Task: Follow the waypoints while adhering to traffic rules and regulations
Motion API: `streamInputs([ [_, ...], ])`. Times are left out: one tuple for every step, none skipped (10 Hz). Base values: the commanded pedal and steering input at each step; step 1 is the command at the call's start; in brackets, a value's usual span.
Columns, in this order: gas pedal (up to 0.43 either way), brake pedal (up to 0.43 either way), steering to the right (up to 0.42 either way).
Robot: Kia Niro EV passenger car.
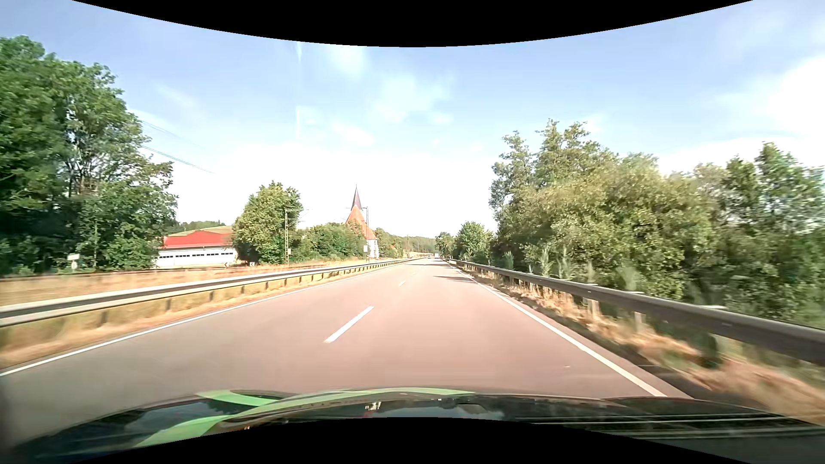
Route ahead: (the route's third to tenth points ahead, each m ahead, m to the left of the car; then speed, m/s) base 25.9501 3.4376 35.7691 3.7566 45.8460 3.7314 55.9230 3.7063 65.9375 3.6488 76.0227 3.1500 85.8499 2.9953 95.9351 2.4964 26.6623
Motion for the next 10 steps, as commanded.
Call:
streamInputs([
  [0.268,0.000,-0.005],
  [0.268,0.000,-0.005],
  [0.248,0.000,-0.005],
  [0.240,0.000,-0.004],
  [0.228,0.000,-0.004],
  [0.228,0.000,-0.003],
  [0.228,0.000,-0.001],
  [0.240,0.000,-0.001],
  [0.248,0.000,0.000],
  [0.260,0.000,0.000],
])
